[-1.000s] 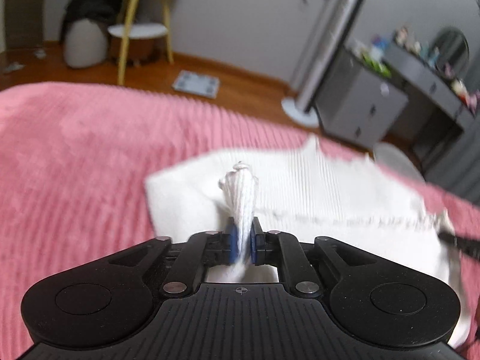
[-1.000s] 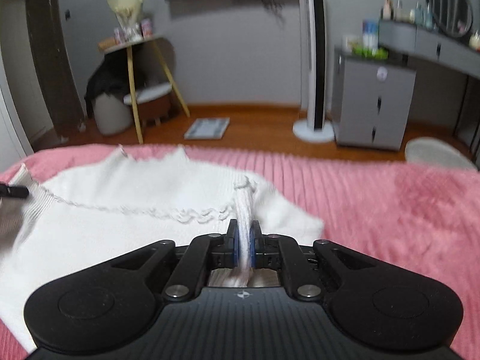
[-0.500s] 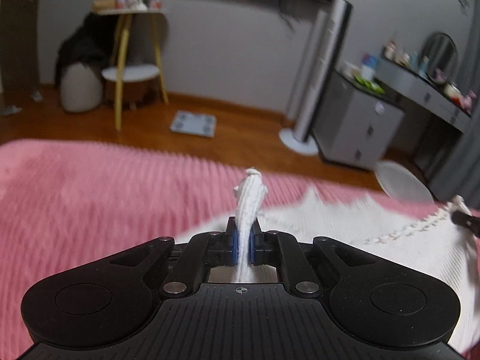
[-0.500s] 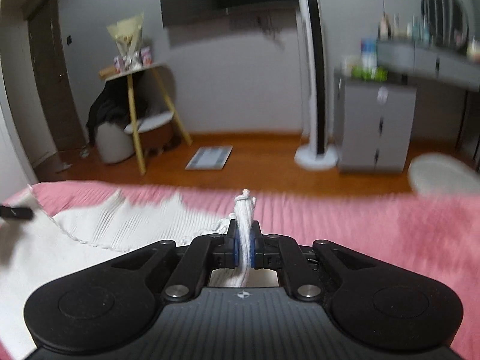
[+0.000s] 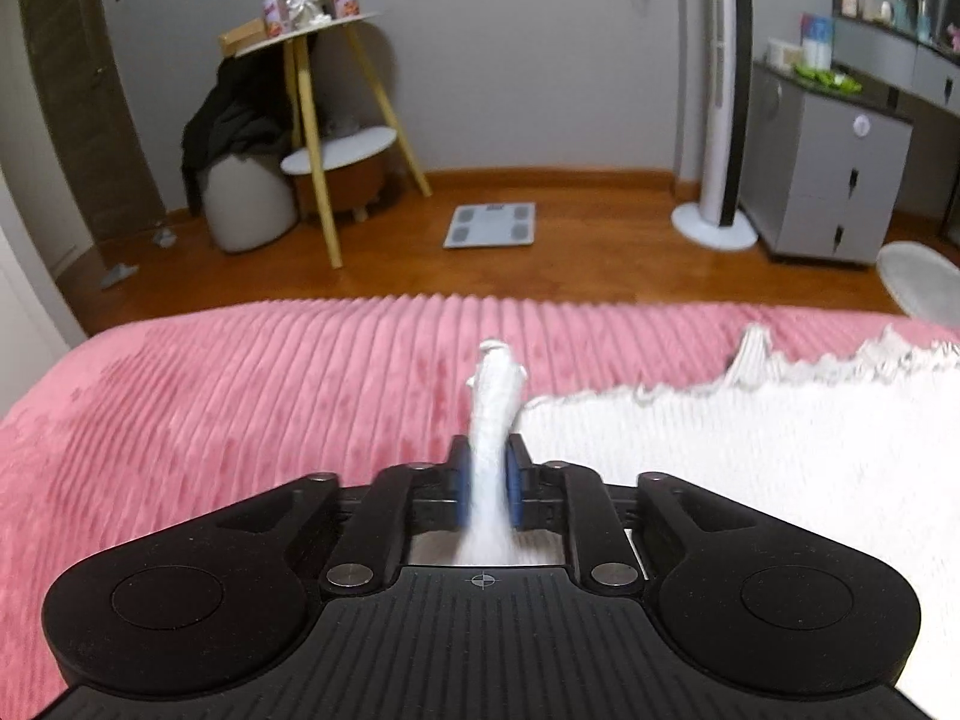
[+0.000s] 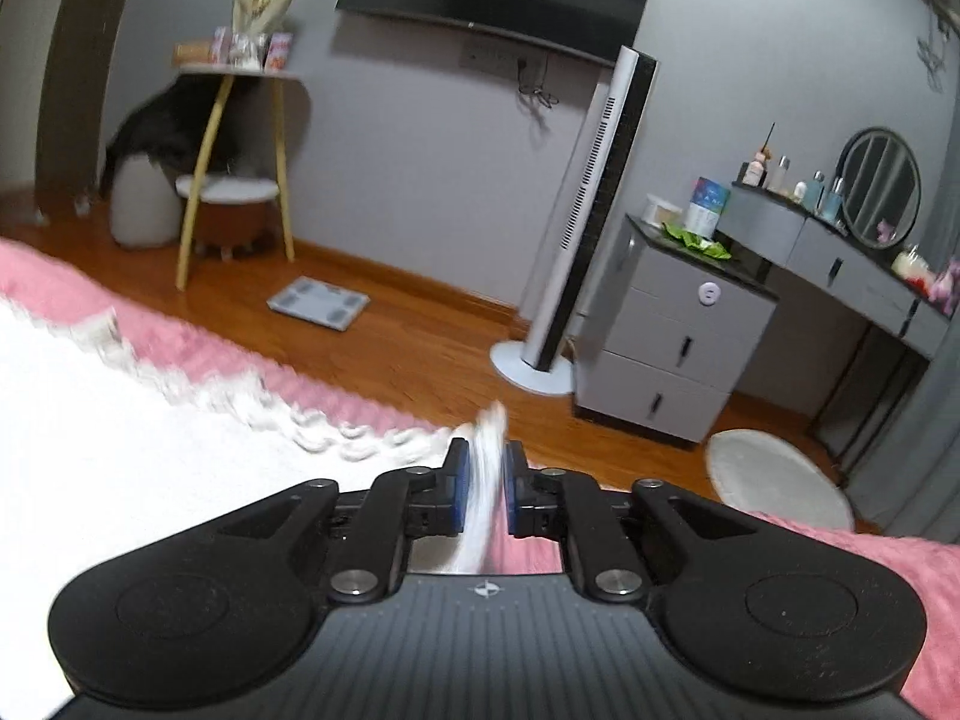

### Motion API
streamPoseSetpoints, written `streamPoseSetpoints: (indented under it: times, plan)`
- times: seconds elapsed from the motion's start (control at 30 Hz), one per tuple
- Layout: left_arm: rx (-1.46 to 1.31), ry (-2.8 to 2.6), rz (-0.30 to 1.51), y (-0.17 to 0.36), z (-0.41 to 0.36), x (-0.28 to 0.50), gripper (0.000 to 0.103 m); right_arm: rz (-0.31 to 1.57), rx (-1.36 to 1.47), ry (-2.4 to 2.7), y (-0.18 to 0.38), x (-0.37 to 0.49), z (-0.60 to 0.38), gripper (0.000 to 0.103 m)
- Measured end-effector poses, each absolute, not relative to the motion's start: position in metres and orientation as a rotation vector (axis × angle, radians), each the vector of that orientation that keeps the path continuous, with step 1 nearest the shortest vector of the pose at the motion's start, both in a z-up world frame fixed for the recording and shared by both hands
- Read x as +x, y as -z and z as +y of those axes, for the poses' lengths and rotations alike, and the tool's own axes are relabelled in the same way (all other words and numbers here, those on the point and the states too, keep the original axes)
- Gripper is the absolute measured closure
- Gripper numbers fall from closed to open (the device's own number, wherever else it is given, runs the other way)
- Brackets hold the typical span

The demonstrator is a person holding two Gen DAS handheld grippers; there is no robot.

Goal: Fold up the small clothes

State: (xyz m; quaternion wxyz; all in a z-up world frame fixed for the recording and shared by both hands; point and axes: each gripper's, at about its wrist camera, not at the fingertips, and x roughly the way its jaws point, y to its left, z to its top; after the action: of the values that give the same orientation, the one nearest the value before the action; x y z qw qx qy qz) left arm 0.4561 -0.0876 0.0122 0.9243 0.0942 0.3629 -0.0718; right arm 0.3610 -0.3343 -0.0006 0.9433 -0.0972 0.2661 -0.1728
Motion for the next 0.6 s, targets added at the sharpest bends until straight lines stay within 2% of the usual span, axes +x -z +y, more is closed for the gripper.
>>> streamPoseSetpoints:
  times: [0.03,0.07,0.1,0.23,0.3,0.37,0.47,0.6]
  plan:
    - [0.185,0.151,0.749,-0.014,-0.085,0.454,0.077,0.535,-0.191,0.352,-0.002,0.356,-0.333,0.085]
    - [0.178,0.149,0.746,-0.016,-0.082,0.450,0.066,0.524,-0.173,0.365,-0.006,0.348,-0.333,0.073]
    - [0.170,0.140,0.739,-0.019,-0.078,0.445,0.054,0.509,-0.153,0.377,-0.011,0.339,-0.332,0.066]
    - [0.048,0.174,0.752,-0.030,-0.056,0.414,0.045,0.467,-0.024,0.369,-0.020,0.281,-0.329,0.059]
    - [-0.051,0.206,0.749,-0.032,-0.036,0.386,0.036,0.471,0.103,0.359,-0.019,0.240,-0.330,0.051]
    - [-0.100,0.211,0.772,-0.025,-0.022,0.358,0.035,0.469,0.251,0.362,-0.011,0.197,-0.337,0.046]
    - [-0.161,0.178,0.816,-0.008,-0.005,0.325,0.035,0.498,0.514,0.355,0.011,0.146,-0.350,0.046]
    - [-0.272,0.167,0.884,0.009,0.009,0.303,0.036,0.496,0.708,0.302,0.030,0.121,-0.360,0.047]
